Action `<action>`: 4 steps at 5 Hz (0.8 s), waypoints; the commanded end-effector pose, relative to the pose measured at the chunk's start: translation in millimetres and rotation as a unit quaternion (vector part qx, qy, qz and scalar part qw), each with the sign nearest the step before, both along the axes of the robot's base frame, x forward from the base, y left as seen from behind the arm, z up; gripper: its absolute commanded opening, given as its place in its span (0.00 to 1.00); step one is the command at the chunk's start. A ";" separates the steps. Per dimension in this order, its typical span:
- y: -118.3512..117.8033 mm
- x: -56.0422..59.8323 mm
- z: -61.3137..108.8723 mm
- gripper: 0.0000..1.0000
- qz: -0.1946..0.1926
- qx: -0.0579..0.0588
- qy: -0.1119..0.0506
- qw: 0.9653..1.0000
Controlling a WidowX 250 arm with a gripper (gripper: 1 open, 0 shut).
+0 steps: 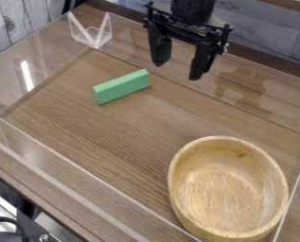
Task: Put green object into wooden bowl
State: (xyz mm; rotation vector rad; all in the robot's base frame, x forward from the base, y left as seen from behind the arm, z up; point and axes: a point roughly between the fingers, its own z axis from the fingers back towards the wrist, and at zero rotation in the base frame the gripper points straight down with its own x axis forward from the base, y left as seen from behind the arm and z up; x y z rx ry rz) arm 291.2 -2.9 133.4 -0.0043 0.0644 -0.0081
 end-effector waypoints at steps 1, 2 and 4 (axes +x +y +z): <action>3.9 -2.8 3.0 1.00 -0.049 -0.001 0.009 0.999; 14.0 -5.8 8.5 1.00 -0.102 -0.003 0.011 0.995; 68.9 -21.6 -3.7 1.00 -0.161 0.009 -0.028 0.987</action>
